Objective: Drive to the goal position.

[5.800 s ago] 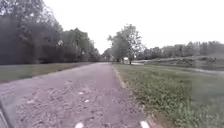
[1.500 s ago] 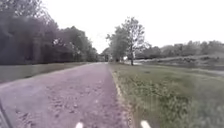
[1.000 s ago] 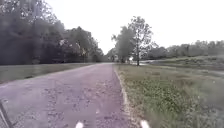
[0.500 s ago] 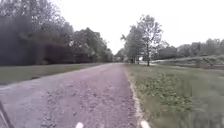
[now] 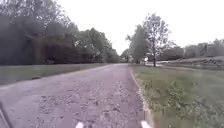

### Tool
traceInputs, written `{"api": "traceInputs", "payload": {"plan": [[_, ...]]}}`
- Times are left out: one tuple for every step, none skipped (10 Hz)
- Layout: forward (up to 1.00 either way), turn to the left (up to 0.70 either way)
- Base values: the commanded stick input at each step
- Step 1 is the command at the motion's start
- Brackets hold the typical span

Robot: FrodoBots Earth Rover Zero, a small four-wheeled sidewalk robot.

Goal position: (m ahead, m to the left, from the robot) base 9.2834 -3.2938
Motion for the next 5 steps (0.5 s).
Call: {"api": "traceInputs", "payload": {"plan": [[0.70, 0.00], [0.70, 0.00], [0.70, 0.00], [0.70, 0.00], [0.70, 0.00]]}}
